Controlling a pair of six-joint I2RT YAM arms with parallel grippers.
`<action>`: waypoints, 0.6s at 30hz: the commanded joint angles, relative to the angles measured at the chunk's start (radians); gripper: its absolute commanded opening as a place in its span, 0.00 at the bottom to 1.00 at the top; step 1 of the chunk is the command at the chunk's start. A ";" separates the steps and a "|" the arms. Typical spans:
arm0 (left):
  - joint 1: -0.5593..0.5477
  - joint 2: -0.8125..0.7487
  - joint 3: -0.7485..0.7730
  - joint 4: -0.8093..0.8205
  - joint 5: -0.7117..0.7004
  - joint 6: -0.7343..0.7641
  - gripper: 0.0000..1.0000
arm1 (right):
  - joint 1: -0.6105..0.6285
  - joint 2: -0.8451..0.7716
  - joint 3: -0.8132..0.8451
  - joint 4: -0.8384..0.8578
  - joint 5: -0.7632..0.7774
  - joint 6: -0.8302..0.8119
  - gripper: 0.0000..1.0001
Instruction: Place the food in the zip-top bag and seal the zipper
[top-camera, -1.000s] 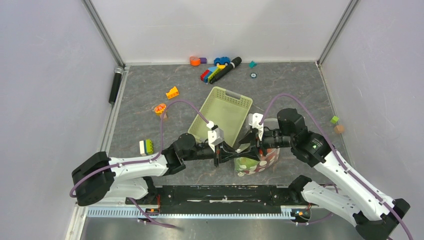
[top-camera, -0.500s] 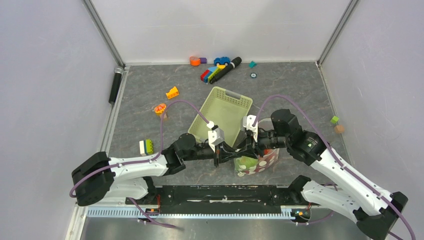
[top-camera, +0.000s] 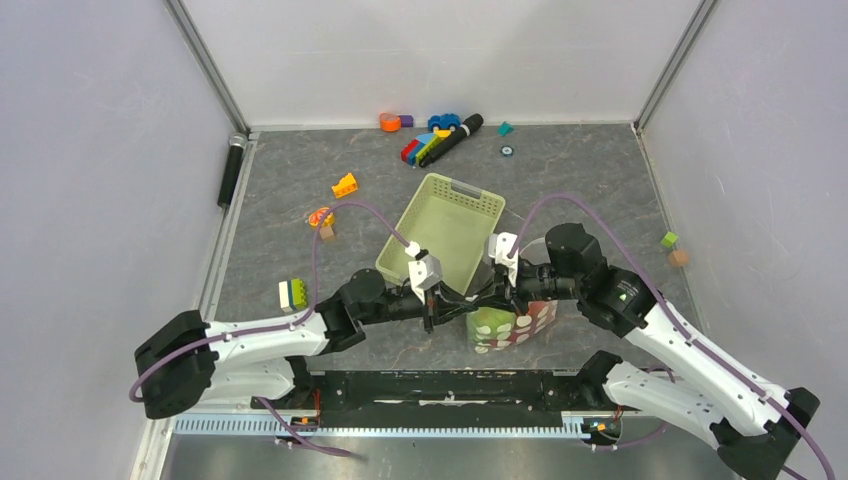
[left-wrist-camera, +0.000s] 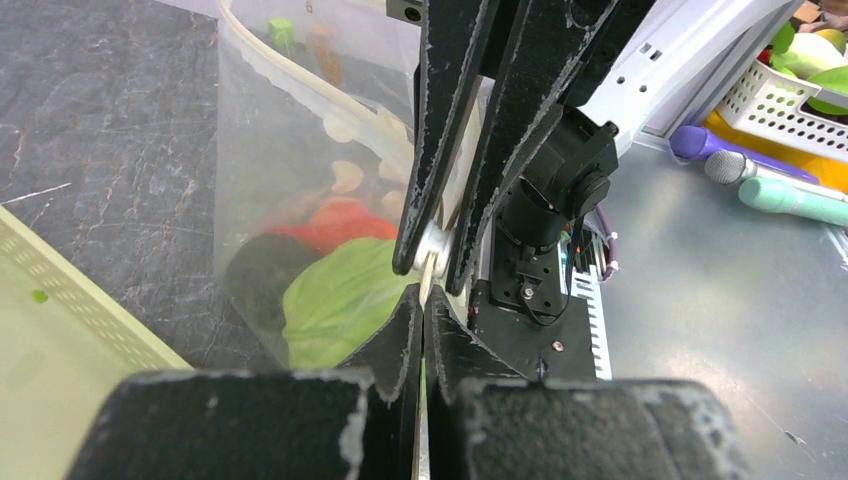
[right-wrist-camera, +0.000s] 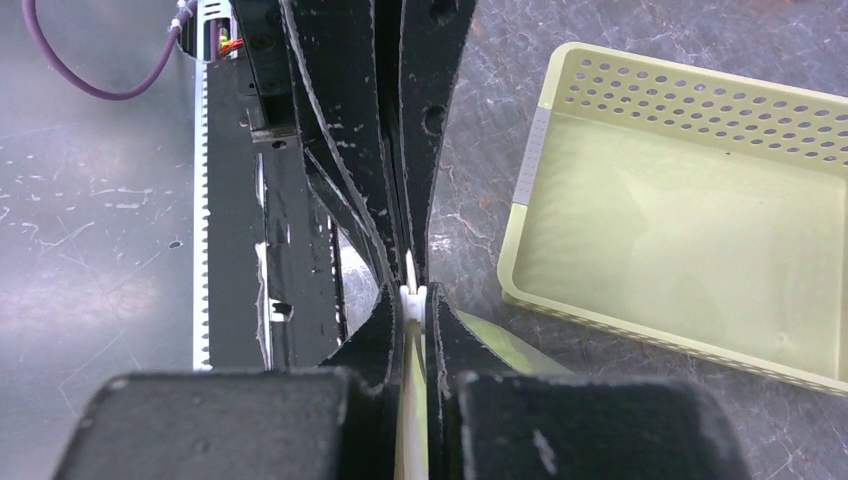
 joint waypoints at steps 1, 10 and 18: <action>0.001 -0.070 -0.030 0.006 -0.030 -0.013 0.02 | -0.002 -0.041 -0.039 0.017 0.059 0.010 0.00; 0.000 -0.151 -0.076 -0.051 -0.101 -0.035 0.02 | -0.002 -0.057 -0.056 0.020 0.061 0.008 0.00; 0.000 -0.217 -0.102 -0.099 -0.149 -0.042 0.02 | -0.002 -0.079 -0.072 0.025 0.083 0.012 0.00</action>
